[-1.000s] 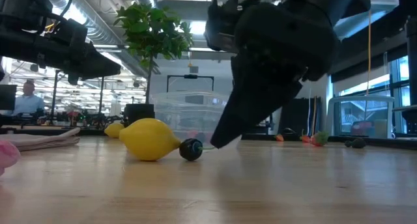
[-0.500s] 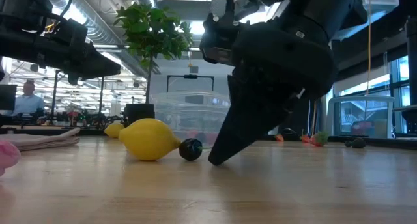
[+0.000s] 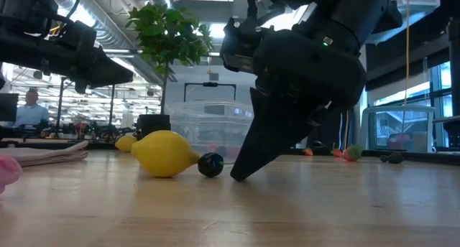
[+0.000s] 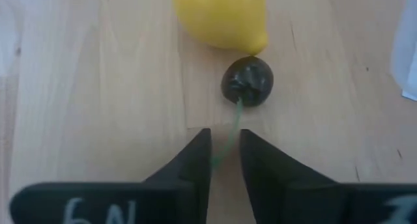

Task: Pick and placing Produce into tupperware
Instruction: Put the left black cherry into the transparent bin

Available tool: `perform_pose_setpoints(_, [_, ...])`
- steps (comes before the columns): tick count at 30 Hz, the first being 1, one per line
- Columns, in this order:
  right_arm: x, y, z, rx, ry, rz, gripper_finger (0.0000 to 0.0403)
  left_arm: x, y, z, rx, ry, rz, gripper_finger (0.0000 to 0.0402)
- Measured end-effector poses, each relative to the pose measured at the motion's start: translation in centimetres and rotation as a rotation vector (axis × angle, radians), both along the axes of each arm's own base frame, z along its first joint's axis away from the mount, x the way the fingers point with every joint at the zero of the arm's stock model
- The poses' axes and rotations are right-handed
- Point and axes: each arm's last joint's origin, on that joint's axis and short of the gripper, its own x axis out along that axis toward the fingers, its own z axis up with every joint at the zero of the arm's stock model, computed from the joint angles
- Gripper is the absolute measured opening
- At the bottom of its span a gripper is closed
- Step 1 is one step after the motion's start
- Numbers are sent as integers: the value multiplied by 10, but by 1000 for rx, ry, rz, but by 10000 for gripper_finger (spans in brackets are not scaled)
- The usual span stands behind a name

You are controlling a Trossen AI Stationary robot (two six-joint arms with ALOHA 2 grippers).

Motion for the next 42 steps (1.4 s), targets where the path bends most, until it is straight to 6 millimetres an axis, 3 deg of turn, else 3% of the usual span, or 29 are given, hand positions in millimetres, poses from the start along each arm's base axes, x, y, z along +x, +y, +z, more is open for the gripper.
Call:
perform_pose_setpoints(14, [-1, 1, 6, -3, 0, 35, 7, 0, 0, 0, -1, -1, 0, 124])
perform_pose_setpoints(20, [-4, -4, 18, -24, 6, 42, 4, 0, 0, 0, -1, -1, 0, 124])
perform_pose_setpoints(24, [-8, -15, 40, -36, -9, 38, 2, 0, 0, 0, -1, -1, 0, 124])
perform_pose_setpoints(29, [-12, -43, 86, -57, -106, -24, 2, 0, 0, 0, -1, -2, 0, 124])
perform_pose_setpoints(33, [-15, -79, 117, -55, -165, -124, 2, 0, 0, 0, -2, -2, 0, 124])
perform_pose_setpoints(37, [-17, -118, 118, -58, -98, -246, 1, 0, 0, 0, 0, -6, 0, 124])
perform_pose_setpoints(42, [-14, -149, 107, -33, -37, -298, 1, 0, 0, 1, 1, -7, 0, 124])
